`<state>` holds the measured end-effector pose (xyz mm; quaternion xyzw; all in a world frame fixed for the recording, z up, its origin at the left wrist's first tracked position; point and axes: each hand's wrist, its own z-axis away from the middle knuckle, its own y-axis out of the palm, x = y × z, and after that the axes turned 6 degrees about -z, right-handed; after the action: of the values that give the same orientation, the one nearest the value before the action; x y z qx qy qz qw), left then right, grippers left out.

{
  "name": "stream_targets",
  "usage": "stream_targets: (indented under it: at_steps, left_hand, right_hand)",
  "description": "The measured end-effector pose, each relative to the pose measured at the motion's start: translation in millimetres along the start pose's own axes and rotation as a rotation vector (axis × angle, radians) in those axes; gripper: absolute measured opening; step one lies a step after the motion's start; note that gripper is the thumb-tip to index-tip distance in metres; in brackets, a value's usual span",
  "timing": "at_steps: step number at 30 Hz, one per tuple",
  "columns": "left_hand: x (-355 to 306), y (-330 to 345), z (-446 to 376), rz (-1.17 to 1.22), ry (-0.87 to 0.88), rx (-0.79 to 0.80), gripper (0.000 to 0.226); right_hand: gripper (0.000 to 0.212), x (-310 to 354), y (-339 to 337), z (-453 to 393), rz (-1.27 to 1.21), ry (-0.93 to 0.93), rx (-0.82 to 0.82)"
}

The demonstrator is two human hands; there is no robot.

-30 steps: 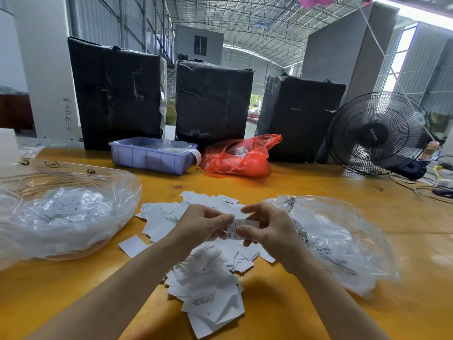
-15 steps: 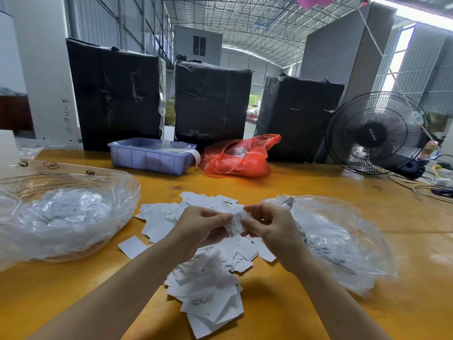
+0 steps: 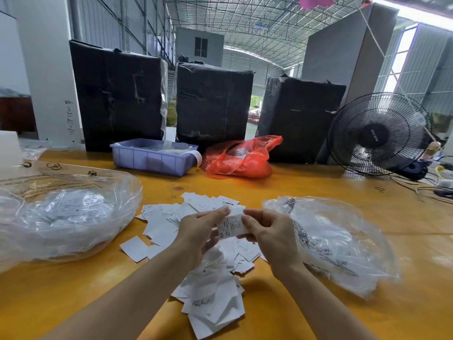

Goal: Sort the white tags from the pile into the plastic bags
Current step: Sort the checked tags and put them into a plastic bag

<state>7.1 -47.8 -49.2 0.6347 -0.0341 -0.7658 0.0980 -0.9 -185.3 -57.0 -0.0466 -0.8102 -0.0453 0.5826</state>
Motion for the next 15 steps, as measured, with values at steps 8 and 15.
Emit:
stream_targets:
  at_steps: [8,15]
  left_hand:
    - [-0.7,2.4,2.5,-0.099,0.012,0.072,0.015]
    - [-0.8,6.4,2.8,0.043,0.077,0.005,0.014]
  right_hand:
    - [0.004,3.9,-6.5,-3.5,-0.113,0.048,-0.066]
    - [0.029,9.8,2.7,4.2,-0.11,0.059,0.173]
